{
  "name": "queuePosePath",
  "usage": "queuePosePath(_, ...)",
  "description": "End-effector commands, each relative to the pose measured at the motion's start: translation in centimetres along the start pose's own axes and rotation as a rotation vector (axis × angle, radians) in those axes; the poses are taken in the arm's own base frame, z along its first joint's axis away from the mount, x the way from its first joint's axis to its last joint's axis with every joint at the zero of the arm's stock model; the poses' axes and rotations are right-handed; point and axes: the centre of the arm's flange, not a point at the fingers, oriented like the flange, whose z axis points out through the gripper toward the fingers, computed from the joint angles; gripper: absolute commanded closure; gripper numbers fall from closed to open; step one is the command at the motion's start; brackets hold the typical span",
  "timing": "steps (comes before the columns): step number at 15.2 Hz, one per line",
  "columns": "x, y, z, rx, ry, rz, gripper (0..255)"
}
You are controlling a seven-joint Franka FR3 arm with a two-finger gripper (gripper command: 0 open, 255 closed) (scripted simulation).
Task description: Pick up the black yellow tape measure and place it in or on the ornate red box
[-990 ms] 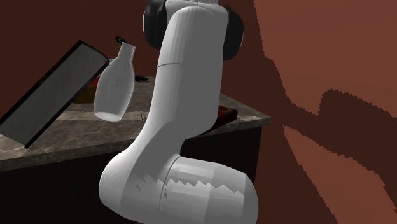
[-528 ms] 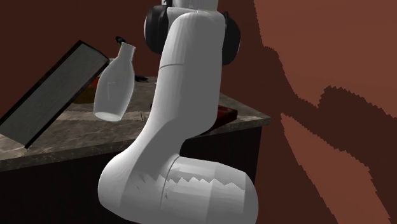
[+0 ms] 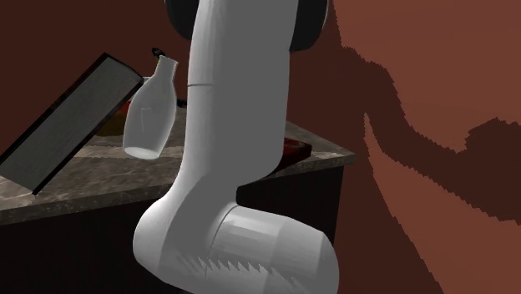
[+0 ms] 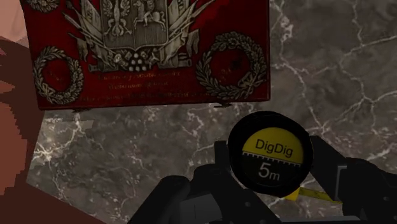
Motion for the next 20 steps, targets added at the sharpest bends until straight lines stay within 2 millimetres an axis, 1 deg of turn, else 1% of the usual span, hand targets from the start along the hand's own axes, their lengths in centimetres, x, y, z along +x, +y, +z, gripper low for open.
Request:
queuePosePath(1,-1.8,2.1,0.6,0.000,-0.001,0.001,255)
queuePosePath(12,-11.2,12.9,3.1,0.000,-0.001,0.001,255)
queuePosePath(13,-11.7,13.4,3.2,0.000,-0.001,0.001,255)
queuePosePath(20,-11.1,13.1,6.8,0.000,-0.001,0.001,255)
